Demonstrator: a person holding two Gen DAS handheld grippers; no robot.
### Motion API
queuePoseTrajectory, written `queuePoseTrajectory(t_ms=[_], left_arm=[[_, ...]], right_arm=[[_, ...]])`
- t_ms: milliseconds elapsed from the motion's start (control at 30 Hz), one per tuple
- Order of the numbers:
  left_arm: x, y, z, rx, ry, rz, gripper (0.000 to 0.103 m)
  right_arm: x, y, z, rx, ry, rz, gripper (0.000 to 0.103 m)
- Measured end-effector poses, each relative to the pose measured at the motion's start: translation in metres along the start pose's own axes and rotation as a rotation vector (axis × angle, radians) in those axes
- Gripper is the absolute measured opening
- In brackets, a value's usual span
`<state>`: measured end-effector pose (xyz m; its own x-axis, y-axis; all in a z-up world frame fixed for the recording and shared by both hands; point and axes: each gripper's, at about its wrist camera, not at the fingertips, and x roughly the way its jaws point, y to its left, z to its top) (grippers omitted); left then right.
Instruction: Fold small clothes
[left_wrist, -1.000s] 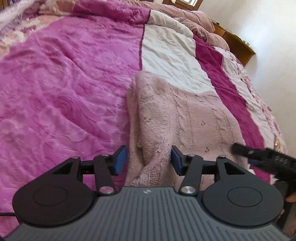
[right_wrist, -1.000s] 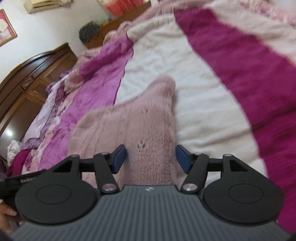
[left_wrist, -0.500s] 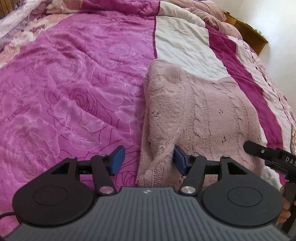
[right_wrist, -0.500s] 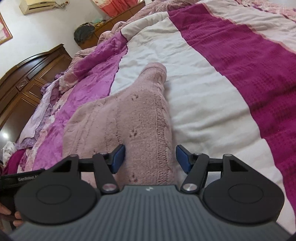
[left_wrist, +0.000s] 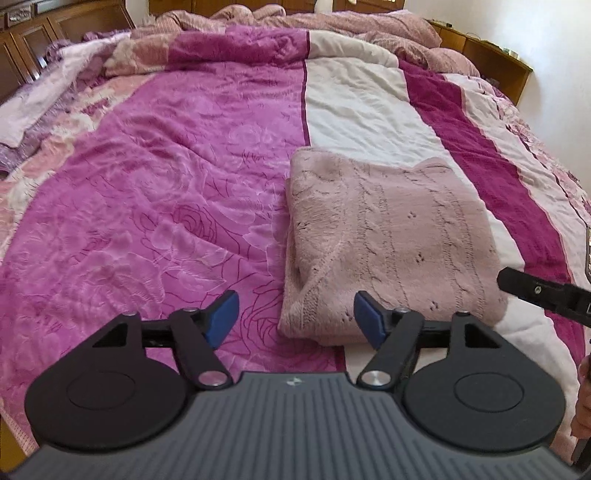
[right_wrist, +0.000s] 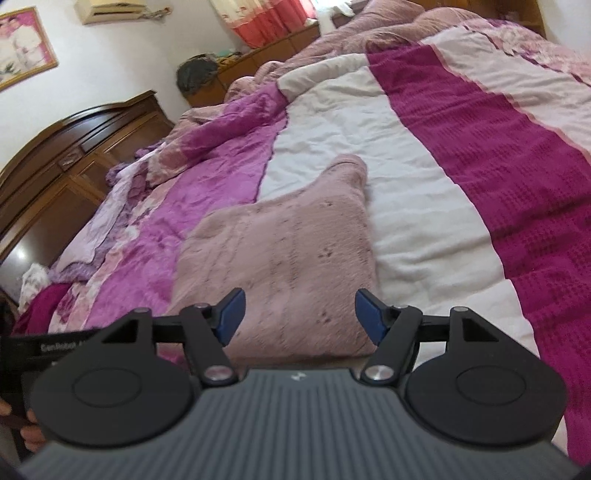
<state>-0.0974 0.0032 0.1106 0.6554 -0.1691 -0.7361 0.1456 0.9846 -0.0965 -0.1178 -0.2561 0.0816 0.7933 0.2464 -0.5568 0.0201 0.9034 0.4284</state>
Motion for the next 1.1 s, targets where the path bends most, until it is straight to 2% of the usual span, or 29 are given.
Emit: queuePoseTrajectory(t_ms=[267, 400, 467, 533, 700, 1100], left_arm=[[-0.021, -0.016, -0.028, 0.008, -0.025, 0.02, 0.08], [-0.013, -0.028, -0.042, 0.021, 0.002, 0.043, 0.08], [-0.007, -0.032, -0.048, 0.032, 0.012, 0.056, 0.08], [-0.001, -0.036, -0.053, 0.028, 0.024, 0.074, 0.08], [0.013, -0.039, -0.061, 0.012, 0.061, 0.079, 0.08], [0.029, -0.04, -0.069, 0.026, 0.104, 0.112, 0.08]], right_arm=[[-0.016, 0.017, -0.023, -0.111, 0.021, -0.025, 0.071], [-0.014, 0.014, -0.033, -0.115, 0.046, -0.054, 0.071], [-0.012, 0.011, -0.037, -0.112, 0.059, -0.072, 0.079], [-0.01, 0.009, -0.042, -0.124, 0.06, -0.099, 0.08], [-0.002, 0.003, -0.054, -0.135, 0.096, -0.132, 0.08], [0.007, 0.005, -0.062, -0.174, 0.1, -0.165, 0.081]])
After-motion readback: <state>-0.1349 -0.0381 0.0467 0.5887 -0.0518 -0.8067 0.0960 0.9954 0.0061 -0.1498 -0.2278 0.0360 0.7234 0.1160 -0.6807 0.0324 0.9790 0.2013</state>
